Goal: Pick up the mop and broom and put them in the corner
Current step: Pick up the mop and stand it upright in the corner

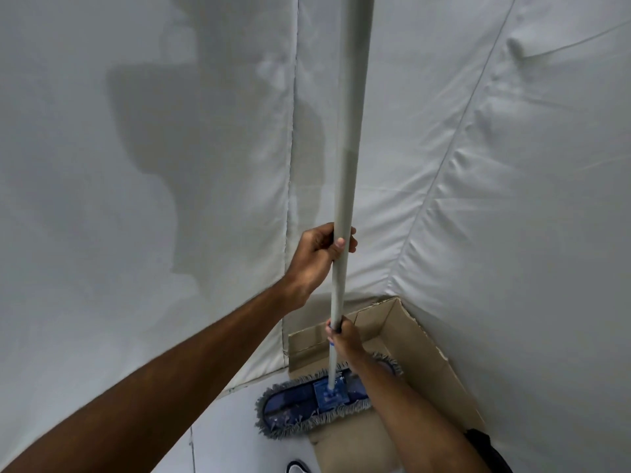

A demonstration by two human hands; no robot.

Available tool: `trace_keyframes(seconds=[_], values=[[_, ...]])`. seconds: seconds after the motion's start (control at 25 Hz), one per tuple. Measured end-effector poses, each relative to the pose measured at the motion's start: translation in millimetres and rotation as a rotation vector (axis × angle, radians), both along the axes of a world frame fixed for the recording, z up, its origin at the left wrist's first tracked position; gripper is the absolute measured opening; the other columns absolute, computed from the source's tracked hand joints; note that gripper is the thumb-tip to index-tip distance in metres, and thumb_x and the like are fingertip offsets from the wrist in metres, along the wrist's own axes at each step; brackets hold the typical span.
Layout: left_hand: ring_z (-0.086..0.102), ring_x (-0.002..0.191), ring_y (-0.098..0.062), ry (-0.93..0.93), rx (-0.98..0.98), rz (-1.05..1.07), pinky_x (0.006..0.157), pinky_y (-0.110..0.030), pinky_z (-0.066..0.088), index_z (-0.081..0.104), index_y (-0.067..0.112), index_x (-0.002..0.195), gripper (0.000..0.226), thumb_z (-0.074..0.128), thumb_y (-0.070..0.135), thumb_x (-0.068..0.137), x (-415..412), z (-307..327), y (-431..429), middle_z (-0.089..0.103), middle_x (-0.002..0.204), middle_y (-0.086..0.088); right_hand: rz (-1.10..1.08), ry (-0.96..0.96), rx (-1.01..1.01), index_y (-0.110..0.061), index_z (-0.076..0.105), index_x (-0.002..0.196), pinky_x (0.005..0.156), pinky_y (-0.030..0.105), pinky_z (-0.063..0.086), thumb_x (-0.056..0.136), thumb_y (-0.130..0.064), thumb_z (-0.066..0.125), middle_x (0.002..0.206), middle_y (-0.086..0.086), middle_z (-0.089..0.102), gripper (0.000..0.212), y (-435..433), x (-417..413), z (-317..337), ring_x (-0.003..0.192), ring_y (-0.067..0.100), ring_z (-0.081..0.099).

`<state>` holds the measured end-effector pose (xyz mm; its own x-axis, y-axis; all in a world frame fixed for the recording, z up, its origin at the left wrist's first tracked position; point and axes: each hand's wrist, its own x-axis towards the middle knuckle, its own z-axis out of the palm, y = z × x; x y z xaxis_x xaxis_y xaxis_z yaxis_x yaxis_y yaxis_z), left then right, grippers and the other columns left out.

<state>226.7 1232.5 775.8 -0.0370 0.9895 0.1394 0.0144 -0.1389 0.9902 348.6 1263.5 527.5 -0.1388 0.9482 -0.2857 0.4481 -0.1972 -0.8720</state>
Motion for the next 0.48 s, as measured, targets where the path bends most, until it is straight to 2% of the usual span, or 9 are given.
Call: trace_keyframes(seconds=[0.24,0.48], values=[[0.06,0.087,-0.008,0.063,-0.087,0.044,0.063,-0.006,0.042,0.065,0.006,0.115,0.026,0.044,0.004,0.1,17,-30,73,0.069,0.094,-0.007,0.048,0.011,-0.047,-0.016,0.057,0.084,0.059,0.023,0.048,0.087,-0.001,0.056,0.071,-0.001,0.059,0.016,63,10,-23,0.064,0.012,0.056],[0.065,0.085,0.002,0.099,-0.168,0.05,0.074,-0.011,0.049,0.064,0.008,0.11,0.024,0.045,0.0,0.098,31,-64,131,0.069,0.092,-0.001,0.073,0.005,-0.126,-0.01,0.06,0.087,0.055,0.016,0.045,0.088,0.0,0.056,0.071,-0.002,0.058,0.011,117,21,-62,0.064,0.009,0.055]])
